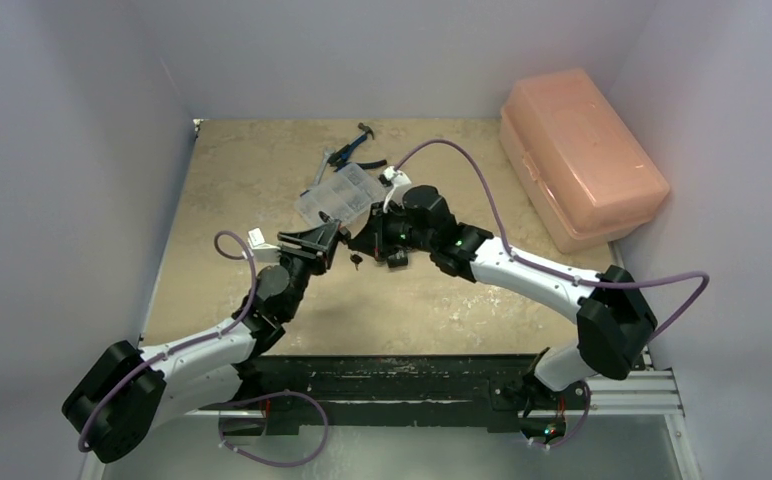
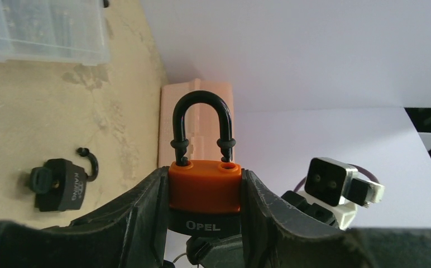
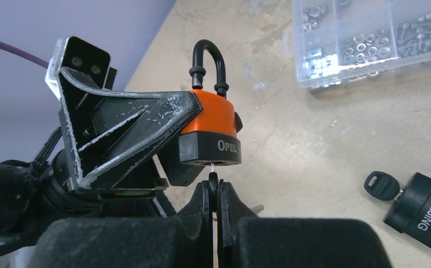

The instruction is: Unlock with the key

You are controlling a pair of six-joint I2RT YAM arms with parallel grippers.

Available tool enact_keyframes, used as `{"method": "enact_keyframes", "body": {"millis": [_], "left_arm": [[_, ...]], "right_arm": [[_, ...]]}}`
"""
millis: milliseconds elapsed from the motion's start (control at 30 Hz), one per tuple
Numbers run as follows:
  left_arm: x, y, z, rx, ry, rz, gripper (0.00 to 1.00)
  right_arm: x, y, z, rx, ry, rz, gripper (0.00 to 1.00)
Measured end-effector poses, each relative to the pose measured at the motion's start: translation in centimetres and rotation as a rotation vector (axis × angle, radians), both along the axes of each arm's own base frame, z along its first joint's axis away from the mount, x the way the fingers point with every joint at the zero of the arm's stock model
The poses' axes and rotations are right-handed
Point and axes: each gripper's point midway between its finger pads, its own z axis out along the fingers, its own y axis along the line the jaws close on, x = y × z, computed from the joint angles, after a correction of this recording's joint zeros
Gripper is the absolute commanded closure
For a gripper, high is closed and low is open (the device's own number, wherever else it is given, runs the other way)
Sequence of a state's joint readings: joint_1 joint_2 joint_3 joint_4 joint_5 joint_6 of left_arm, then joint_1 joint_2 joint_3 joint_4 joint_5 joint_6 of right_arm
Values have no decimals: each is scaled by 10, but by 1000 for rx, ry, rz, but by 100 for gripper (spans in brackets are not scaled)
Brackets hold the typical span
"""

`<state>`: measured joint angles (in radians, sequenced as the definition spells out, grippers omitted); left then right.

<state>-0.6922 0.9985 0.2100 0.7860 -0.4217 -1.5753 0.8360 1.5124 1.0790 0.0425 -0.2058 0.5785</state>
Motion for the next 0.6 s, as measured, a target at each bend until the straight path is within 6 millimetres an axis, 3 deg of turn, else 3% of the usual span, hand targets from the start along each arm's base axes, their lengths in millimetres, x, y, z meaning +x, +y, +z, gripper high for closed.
{"method": "enact_keyframes", "body": {"millis": [600], "left_arm": [[-15,-7,92,-19,-313,-60,100]], "right_arm": [[-13,-5,83,395,53,95,100]]}}
